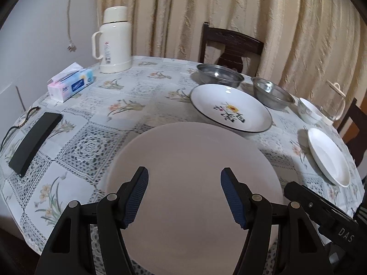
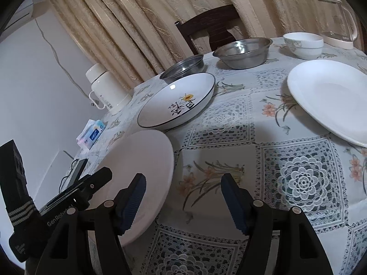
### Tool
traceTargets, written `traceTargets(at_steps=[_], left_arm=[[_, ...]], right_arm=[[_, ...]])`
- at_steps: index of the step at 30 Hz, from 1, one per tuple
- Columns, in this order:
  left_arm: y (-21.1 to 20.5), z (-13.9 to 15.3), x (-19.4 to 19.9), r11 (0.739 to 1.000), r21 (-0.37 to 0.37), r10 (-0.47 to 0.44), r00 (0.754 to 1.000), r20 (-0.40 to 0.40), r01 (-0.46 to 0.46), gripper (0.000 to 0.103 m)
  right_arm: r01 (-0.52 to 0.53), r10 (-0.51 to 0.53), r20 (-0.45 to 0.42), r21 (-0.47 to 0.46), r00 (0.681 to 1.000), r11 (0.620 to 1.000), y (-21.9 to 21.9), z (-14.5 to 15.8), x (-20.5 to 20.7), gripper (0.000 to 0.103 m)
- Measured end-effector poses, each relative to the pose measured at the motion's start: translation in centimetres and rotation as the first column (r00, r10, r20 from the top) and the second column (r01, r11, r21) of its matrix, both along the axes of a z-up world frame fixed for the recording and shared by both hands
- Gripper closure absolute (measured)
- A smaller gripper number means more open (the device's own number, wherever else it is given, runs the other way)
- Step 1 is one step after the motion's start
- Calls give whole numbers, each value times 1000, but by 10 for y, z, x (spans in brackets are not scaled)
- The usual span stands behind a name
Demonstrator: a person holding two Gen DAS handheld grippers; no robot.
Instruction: Organize plates and bowls
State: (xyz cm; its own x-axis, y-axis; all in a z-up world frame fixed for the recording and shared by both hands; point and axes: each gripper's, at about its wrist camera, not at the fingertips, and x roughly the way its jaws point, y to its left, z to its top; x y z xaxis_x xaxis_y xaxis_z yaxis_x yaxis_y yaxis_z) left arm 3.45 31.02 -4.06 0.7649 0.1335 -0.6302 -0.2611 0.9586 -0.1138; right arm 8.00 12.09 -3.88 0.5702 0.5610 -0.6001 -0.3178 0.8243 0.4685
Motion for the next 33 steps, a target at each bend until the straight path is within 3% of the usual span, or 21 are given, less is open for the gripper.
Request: traceTargets(at_steps=[33], left_arm=[[-74, -5, 18, 987, 61, -146, 988, -58, 150, 36]], right_arm=[[114, -115, 42, 43, 992, 993, -63, 9, -5, 28]])
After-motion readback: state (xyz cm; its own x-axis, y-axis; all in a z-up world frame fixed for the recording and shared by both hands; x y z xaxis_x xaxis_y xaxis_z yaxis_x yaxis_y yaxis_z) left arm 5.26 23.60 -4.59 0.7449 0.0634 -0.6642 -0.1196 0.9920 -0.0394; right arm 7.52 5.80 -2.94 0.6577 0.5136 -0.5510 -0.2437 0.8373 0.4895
